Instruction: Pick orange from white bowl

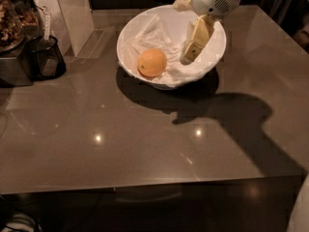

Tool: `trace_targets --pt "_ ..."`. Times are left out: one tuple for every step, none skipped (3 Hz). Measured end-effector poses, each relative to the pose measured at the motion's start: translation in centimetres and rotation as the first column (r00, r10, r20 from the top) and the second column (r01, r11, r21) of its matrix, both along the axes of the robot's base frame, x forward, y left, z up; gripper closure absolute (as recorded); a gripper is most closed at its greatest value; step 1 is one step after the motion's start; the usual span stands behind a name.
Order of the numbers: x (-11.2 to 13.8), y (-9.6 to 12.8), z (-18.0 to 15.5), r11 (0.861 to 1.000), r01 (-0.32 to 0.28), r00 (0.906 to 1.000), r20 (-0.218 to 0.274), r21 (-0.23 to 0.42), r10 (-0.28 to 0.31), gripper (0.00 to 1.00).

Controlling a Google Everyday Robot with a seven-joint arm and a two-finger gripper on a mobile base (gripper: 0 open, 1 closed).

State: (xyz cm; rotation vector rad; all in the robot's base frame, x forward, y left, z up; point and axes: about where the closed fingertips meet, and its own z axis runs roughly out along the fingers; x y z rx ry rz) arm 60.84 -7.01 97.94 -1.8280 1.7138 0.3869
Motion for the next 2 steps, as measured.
trace_targets --pt "1.6 0.8 -1.5 0.999 0.004 0.9996 -0.028 0.042 -0.003 0.00" --pt "3.6 2.1 -3.1 0.997 -0.016 0.9986 -0.049 0.070 0.019 0.00"
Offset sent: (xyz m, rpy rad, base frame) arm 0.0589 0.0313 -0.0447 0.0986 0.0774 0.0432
